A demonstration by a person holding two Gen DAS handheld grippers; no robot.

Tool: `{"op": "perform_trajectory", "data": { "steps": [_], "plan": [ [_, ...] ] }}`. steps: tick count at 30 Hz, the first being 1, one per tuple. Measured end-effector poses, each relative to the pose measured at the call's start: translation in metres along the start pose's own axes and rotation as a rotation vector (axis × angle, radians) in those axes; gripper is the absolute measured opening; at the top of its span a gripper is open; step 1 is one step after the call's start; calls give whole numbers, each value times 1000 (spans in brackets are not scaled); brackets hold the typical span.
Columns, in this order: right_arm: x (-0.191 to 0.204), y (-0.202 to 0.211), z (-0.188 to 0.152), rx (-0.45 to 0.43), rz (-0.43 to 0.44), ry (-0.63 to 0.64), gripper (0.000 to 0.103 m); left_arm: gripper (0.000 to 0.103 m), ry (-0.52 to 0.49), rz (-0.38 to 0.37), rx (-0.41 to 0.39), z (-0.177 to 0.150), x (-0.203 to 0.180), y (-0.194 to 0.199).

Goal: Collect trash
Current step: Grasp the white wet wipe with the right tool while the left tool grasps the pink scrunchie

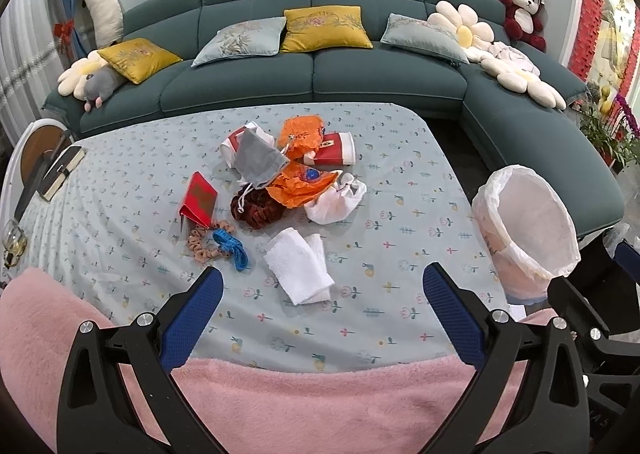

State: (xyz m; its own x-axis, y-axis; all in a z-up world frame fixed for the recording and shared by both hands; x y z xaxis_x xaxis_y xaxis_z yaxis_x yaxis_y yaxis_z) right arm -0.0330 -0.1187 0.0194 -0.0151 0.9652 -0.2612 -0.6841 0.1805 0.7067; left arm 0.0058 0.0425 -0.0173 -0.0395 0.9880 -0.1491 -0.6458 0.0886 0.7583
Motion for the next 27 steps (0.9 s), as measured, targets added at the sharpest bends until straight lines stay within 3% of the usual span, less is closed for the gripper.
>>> {"op": "perform_trajectory", "data": {
  "steps": [15,27],
  "plan": [
    [68,-41,22,33,94,27,96,96,98,96,52,19,103,-57],
    [143,-121,34,140,245,45,96,95,143,129,144,31,153,-127]
  ]
}}
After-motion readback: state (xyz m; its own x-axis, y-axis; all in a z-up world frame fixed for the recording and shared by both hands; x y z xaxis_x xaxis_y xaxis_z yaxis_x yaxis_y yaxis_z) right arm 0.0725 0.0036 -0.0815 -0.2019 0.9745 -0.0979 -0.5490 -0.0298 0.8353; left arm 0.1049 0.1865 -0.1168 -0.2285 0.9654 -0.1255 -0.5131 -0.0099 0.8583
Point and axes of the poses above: each gripper's, at about its wrist camera, not at the fingertips, and y roughly against the way its jaws point, x to its left, z to its top, the point moved 1 cm from there along -y, roughly the way its jaws point, and after that the axes turned 14 degrees about y, right-handed, at the moved point
